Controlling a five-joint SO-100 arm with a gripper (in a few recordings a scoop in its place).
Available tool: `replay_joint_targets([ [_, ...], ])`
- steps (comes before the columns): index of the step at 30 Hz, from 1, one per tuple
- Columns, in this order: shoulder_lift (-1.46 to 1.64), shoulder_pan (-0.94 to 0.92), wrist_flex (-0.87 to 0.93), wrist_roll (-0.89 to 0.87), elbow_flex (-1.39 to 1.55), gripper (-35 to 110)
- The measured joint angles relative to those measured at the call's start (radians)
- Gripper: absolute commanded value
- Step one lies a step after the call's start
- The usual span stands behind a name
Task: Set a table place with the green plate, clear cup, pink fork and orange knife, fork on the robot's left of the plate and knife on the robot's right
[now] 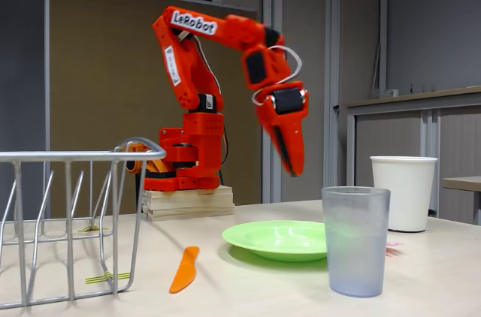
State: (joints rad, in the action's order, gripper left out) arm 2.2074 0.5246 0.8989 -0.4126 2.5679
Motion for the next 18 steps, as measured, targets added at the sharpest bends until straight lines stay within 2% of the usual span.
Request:
replay_joint_targets([
  [3, 0.104, -0.066, -0.063, 0.187, 0.123, 0],
  [6, 0.202, -0.104, -0.094, 0.284, 0.232, 0],
  [18, 0.839, -0.140, 0.114, 0.272, 0.549, 0],
])
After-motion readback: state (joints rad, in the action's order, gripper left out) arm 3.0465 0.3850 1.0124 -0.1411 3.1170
